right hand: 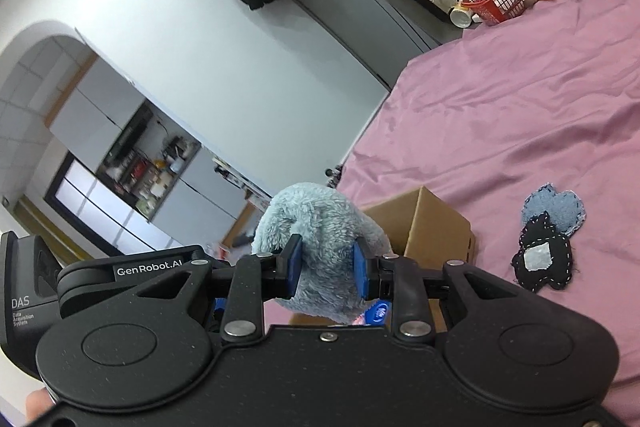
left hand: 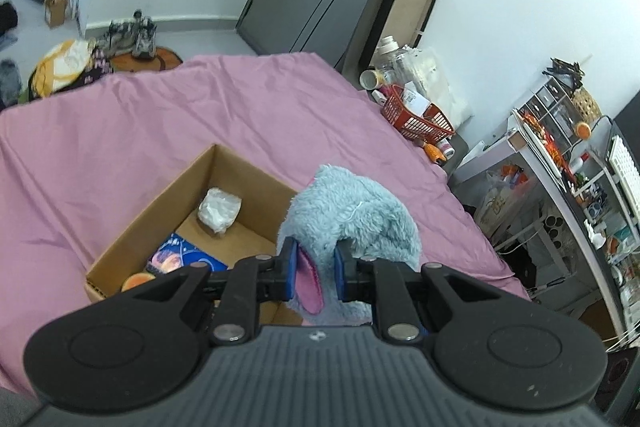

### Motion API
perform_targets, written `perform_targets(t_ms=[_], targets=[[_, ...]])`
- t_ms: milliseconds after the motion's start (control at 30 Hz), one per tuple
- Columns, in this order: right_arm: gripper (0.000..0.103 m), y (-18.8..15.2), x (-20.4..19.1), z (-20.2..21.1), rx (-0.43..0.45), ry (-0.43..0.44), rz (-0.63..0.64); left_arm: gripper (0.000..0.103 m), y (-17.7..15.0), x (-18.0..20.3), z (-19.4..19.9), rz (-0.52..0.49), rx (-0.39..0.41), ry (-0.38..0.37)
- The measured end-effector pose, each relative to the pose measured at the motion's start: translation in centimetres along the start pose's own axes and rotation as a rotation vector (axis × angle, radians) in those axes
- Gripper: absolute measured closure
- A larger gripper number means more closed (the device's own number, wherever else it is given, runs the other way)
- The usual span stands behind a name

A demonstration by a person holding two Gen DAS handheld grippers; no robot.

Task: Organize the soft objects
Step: 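Carry the grey plush with both tools over the box and release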

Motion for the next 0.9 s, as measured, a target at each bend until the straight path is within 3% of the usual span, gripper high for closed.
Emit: perform_targets(t_ms=[533,900], targets=[[0.072,-0.3,1.0,-1.5,-0.032,-0.124,-0.028,0.087,0.7,-4.6,-3.9,0.112,-0.075,-0.040],[0.072,0.5,3.1,-2.2,-0.027,-0.199,-0.098,0.087,1.6,-5.9,-7.5,0.135,-0.125,-0.012]])
Point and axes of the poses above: each gripper's, at about its wrist camera, not at the fingertips, and z roughly against the way its jaws point, x to its right, y to its top, the point moved 2 cm from there along -z, roughly the way its jaws point, and after that the axes turned 4 degrees about -x, right-handed, at the moved point
